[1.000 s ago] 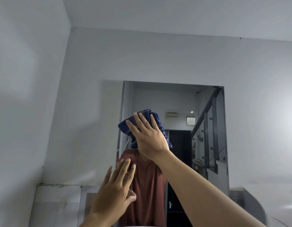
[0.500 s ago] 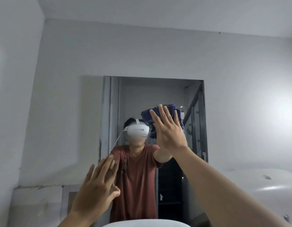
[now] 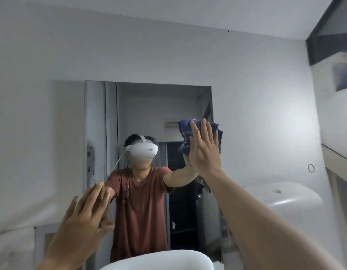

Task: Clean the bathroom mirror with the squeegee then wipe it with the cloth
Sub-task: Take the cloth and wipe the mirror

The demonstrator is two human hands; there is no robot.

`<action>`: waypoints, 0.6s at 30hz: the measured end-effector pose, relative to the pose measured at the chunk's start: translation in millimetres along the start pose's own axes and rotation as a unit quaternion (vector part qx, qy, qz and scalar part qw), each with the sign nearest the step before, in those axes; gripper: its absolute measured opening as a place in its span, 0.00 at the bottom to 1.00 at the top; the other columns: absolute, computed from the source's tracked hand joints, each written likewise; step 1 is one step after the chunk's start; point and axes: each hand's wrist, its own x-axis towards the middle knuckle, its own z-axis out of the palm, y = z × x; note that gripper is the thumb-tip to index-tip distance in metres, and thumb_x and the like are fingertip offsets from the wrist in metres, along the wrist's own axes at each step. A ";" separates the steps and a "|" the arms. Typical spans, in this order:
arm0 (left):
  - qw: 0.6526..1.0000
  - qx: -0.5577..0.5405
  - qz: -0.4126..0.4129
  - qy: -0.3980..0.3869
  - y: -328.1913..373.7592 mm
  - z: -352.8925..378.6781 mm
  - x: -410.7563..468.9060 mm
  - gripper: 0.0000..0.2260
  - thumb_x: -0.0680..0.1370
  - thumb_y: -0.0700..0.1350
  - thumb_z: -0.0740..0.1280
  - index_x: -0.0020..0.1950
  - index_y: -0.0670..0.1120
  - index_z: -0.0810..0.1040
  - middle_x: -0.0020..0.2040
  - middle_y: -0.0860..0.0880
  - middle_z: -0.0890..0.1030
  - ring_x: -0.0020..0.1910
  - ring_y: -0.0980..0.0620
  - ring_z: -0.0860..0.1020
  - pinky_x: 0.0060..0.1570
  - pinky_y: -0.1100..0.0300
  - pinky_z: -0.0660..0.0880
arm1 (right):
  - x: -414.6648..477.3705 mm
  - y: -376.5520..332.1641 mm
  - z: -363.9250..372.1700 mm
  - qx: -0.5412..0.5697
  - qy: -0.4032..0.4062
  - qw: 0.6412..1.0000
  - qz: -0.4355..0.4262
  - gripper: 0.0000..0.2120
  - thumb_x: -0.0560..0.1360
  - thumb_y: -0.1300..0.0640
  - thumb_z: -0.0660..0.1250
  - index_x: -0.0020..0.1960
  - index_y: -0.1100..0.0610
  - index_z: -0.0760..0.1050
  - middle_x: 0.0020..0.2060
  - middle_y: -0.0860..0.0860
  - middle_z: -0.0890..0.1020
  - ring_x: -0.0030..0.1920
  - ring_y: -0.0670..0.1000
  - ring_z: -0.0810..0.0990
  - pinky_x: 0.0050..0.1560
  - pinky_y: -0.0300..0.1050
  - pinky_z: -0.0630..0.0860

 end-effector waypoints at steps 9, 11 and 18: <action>1.000 -0.008 0.001 0.005 6.9 -9.2 -0.7 0.44 0.79 0.70 0.38 0.77 0.38 0.67 0.80 0.38 0.60 0.77 0.36 0.63 0.67 0.33 0.69 | -58.7 19.9 25.8 0.017 0.004 0.999 0.046 0.36 0.78 0.60 0.62 0.82 0.53 0.51 0.80 0.61 0.54 0.81 0.59 0.47 0.78 0.65 0.52; 1.000 -0.011 -0.007 0.002 8.5 -10.1 -3.4 0.43 0.79 0.69 0.38 0.77 0.38 0.66 0.81 0.38 0.59 0.77 0.36 0.63 0.67 0.33 0.68 | -74.2 20.9 30.8 0.012 -0.006 0.998 0.054 0.35 0.80 0.59 0.61 0.82 0.52 0.49 0.81 0.60 0.52 0.81 0.57 0.44 0.78 0.64 0.51; 0.998 -0.034 -0.052 -0.019 20.7 8.5 -38.2 0.42 0.80 0.69 0.42 0.72 0.37 0.73 0.74 0.35 0.69 0.67 0.34 0.70 0.64 0.35 0.68 | -105.4 15.3 28.4 0.028 -0.031 0.995 0.088 0.26 0.84 0.54 0.46 0.82 0.51 0.49 0.81 0.57 0.50 0.81 0.54 0.42 0.79 0.63 0.47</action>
